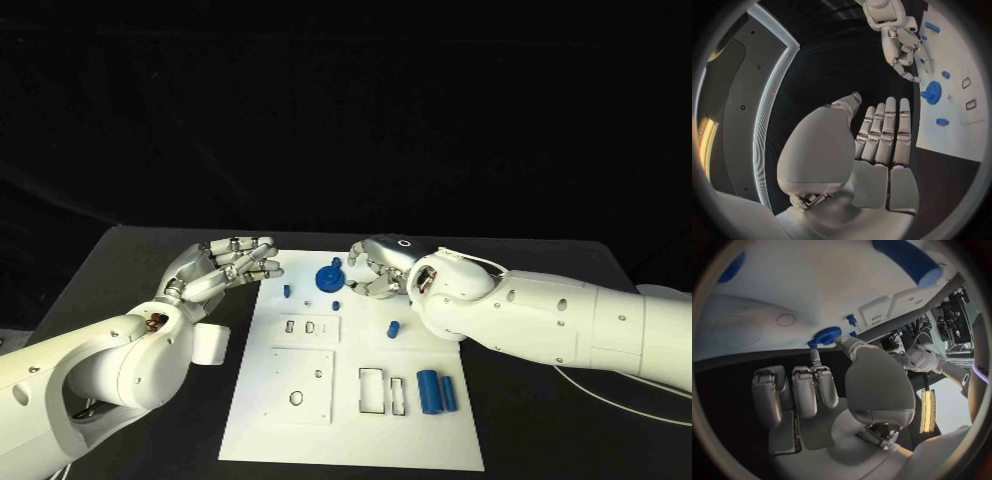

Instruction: Assemble the parts on the task board

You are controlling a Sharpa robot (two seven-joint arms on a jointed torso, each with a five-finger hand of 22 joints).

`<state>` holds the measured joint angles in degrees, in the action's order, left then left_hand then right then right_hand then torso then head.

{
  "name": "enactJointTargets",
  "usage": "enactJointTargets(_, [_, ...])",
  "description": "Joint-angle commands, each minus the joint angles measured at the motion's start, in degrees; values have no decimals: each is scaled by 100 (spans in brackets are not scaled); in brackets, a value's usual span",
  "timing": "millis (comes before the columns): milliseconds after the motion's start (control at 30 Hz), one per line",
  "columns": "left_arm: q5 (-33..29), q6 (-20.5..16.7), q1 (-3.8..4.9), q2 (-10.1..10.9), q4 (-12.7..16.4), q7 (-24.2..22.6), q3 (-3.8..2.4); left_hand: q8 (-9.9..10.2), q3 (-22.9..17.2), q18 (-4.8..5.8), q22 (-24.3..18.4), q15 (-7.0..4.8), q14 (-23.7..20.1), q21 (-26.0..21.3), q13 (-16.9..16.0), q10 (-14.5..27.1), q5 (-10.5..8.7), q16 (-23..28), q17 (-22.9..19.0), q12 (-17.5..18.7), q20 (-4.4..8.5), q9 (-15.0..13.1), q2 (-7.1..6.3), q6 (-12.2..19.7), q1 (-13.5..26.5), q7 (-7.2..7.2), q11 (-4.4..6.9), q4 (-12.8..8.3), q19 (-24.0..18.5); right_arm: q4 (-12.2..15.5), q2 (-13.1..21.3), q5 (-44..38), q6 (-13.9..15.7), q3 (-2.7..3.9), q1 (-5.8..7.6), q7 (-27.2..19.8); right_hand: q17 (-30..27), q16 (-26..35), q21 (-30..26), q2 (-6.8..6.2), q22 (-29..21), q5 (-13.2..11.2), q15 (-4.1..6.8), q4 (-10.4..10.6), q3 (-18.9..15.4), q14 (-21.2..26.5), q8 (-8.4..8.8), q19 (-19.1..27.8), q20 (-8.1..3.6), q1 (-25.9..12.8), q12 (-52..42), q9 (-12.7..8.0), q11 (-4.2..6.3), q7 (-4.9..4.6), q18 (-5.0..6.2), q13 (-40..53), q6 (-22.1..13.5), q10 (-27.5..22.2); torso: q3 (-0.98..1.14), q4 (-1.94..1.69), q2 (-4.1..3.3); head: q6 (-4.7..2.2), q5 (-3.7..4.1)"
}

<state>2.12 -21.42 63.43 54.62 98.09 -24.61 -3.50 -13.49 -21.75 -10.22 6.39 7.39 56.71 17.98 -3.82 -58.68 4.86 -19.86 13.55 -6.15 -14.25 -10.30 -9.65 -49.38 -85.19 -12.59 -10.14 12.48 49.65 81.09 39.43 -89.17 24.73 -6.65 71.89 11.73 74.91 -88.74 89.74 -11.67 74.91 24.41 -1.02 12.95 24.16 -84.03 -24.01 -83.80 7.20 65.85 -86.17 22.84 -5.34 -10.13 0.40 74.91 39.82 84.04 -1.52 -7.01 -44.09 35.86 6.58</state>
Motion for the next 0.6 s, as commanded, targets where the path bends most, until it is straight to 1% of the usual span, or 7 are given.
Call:
enactJointTargets(33, [-8,40,7,0,-6,-32,-4,25,-27,-31,-7,-6,25,28,2,-44,-12,-34,9,20,12,8,-5,-15,62,-99,-7,-8,48,208,282,512,470,20,83,-469,1028,3,26,1,1509,-89,-10,-55,53,-489,44,-620,13,109,-16,-16,5,-4,-40,1077,58,267,13,41,15,-27,-3])
enactJointTargets(133, [-8,41,7,-2,-28,-34,-4,29,-34,-31,-9,-5,23,27,3,-41,-13,-34,12,28,12,10,-8,-11,61,-102,-10,-14,49,402,610,959,352,27,158,-738,964,24,-108,-33,1365,-463,2,-167,81,-472,44,-490,-1,238,37,-28,9,5,9,1020,151,222,29,79,35,-37,-12])
enactJointTargets(200, [-8,42,7,-6,-40,-35,-4,29,-34,-31,-9,-5,23,27,3,-41,-13,-34,12,28,12,10,-8,-11,61,-102,-10,-14,49,481,781,1214,257,30,192,-868,935,33,-149,-44,1322,-528,5,-183,80,-465,45,-450,-3,256,60,-31,11,8,24,994,170,200,35,90,42,-43,-2])
enactJointTargets(267, [-8,49,6,-16,-54,-36,-3,29,-34,-31,-9,-5,23,27,3,-41,-13,-34,12,28,12,10,-8,-11,61,-102,-10,-14,49,541,979,1493,129,32,221,-1045,762,93,-400,-109,1064,-855,39,-309,80,-419,66,-211,-31,400,183,-58,55,58,113,862,309,87,45,111,55,-46,9])
enactJointTargets(333, [-8,59,6,-29,-64,-38,-3,29,-34,-31,-9,-5,23,27,3,-41,-13,-34,12,28,12,10,-8,-11,61,-102,-10,-14,49,549,1137,1712,65,32,237,-1222,729,108,-476,-124,991,-938,68,-385,101,-410,99,-143,-52,498,211,-82,91,102,137,834,359,60,54,118,61,-44,28])
enactJointTargets(400, [-8,75,5,-48,-74,-40,-3,29,-34,-31,-9,-5,23,27,3,-41,-13,-34,12,28,12,10,-8,-11,61,-102,-10,-14,49,519,1309,1950,71,31,237,-1490,664,134,-529,-125,943,-981,83,-484,148,-394,151,-99,-72,632,278,-111,104,104,152,764,367,-1,65,124,69,-35,112])
enactJointTargets(600, [-8,108,3,-75,-90,-45,-2,31,-38,-31,-10,-4,22,27,3,-42,-13,-34,14,30,12,11,-11,-10,61,-101,-10,-17,49,392,1624,2299,84,26,145,-1979,727,122,-487,-112,997,-942,53,-666,253,-412,298,-153,-62,856,287,-185,64,47,132,759,322,-11,93,149,80,-22,227])
